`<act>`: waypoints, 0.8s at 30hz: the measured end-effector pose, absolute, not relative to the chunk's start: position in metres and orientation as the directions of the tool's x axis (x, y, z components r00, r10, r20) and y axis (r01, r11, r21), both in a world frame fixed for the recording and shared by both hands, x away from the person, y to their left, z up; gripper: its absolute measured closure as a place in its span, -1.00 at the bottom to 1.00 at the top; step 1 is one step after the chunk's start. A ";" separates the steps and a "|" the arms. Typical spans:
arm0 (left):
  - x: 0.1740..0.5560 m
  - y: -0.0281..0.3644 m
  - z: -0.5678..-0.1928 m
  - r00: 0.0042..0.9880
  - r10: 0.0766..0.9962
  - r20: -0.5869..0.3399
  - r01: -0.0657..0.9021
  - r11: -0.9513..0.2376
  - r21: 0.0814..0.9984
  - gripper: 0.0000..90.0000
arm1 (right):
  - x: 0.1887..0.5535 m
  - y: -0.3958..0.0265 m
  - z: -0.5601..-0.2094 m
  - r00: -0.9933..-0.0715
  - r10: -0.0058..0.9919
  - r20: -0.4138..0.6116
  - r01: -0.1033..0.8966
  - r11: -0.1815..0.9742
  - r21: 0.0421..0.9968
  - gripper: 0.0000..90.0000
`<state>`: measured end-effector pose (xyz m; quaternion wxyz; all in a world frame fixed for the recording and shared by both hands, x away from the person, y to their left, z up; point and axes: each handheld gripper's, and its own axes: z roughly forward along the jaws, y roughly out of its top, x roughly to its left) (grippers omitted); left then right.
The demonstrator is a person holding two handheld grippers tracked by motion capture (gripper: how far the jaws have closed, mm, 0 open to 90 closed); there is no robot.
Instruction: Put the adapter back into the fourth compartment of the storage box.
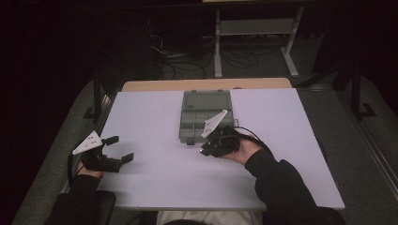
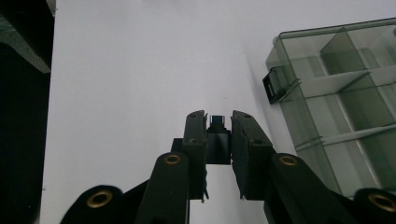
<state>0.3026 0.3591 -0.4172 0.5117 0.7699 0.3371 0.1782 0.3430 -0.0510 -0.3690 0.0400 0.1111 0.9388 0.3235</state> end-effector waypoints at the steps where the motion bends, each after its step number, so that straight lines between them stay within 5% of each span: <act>1: 0.303 0.359 -0.417 0.709 0.701 -0.070 0.336 -0.250 0.908 -1.00 | 0.343 -0.051 -0.369 -0.971 0.238 -0.003 0.186 0.765 0.617 0.66; 24: 0.303 0.359 -0.417 0.710 0.701 -0.071 0.337 -0.249 0.908 -1.00 | 0.370 -0.059 -0.353 -0.960 0.280 -0.026 0.207 0.767 0.607 0.66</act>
